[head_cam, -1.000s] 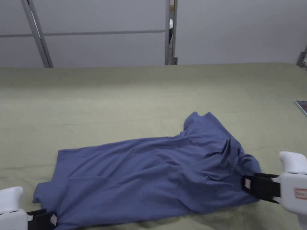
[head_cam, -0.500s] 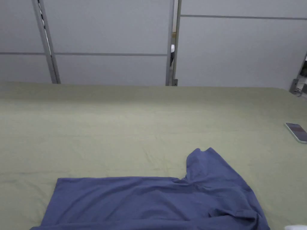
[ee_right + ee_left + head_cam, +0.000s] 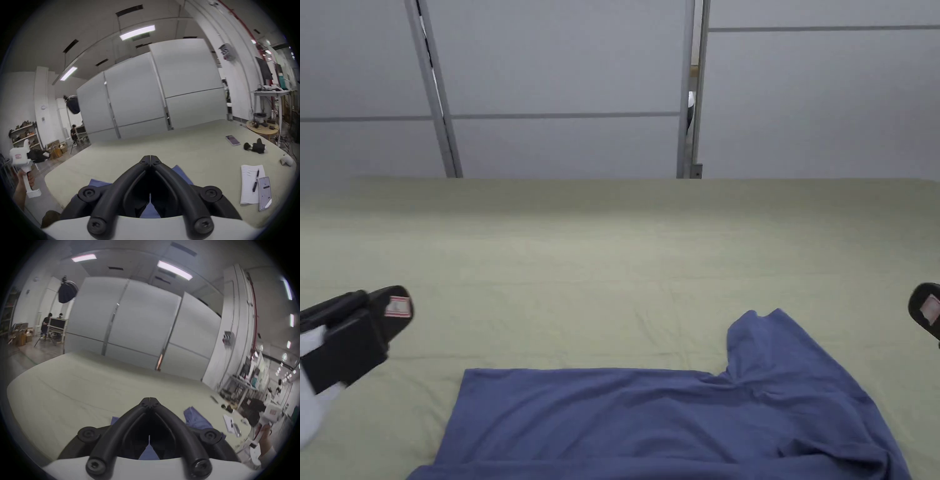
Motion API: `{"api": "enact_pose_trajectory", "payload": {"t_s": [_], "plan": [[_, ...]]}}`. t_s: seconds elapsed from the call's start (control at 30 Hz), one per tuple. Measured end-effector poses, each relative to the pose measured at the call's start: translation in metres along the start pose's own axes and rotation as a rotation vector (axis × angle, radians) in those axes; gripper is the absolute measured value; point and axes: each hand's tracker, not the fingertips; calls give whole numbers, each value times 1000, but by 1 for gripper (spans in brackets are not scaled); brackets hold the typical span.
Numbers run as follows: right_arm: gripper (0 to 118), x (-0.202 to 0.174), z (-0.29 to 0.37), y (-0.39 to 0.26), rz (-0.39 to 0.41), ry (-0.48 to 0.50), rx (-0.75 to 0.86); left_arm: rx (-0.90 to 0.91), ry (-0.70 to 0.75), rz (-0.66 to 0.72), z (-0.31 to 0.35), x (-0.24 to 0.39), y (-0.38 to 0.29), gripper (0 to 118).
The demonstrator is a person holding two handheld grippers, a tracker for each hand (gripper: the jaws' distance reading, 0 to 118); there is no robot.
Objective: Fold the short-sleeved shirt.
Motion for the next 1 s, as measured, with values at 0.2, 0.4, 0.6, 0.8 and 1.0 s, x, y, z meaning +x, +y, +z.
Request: {"api": "enact_pose_trajectory", "payload": {"t_s": [0.2,0.4,0.6,0.8,1.0], "plan": [[2,8,-30,-32,55,-18,-106,-190,90,-80,-89,-31,-9,19],[2,4,-49,-55,4,-46,-187,-641,290,28,-242,-107,-56,118],[2,15,-65,-64,36,-101,-277,-686,360,-21,-285,-101,-107,93],[118,43,-123,-61,-14,-104,-396,-672,262,-20,-267,-97,-98,1],[118,95,-245,-81,37,-219,-708,-643,222,-13,-240,-79,-82,1]]}}
